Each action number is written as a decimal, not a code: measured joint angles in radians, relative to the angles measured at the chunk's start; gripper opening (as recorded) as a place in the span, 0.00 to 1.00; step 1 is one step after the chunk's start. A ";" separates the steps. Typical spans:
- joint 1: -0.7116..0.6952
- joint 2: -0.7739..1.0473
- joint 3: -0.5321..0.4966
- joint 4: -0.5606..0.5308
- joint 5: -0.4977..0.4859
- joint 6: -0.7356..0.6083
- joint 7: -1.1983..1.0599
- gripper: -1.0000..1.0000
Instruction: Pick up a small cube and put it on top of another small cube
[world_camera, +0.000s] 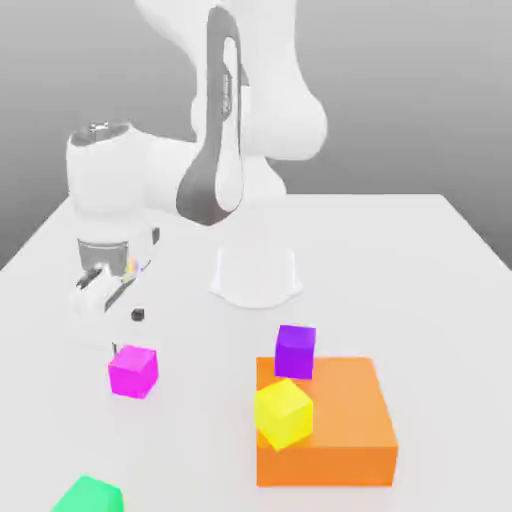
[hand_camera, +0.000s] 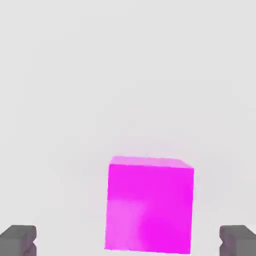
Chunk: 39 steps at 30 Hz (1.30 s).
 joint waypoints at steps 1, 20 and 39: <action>0.001 0.028 -0.004 0.004 -0.007 0.023 0.008 0.50; 0.021 0.101 -0.025 0.016 -0.021 0.086 0.022 0.00; 0.344 -0.127 0.305 0.324 0.064 -0.451 0.321 0.00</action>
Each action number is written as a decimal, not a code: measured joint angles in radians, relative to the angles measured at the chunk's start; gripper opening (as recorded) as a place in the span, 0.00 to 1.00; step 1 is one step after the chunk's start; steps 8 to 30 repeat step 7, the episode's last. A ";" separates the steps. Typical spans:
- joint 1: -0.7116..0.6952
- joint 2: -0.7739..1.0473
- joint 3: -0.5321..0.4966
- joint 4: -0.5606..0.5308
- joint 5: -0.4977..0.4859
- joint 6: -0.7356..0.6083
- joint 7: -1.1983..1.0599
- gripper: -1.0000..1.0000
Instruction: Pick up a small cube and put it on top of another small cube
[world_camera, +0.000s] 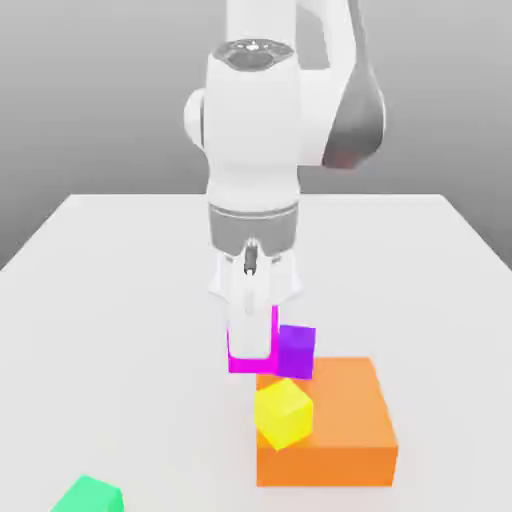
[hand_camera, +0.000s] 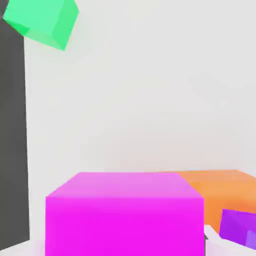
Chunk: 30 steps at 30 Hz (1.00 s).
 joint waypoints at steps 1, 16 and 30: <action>0.002 0.026 0.002 -0.003 -0.014 0.027 0.013 0.00; 0.003 0.102 0.006 -0.018 -0.051 0.116 0.043 1.00; 0.003 0.102 0.006 -0.018 -0.051 0.116 0.043 1.00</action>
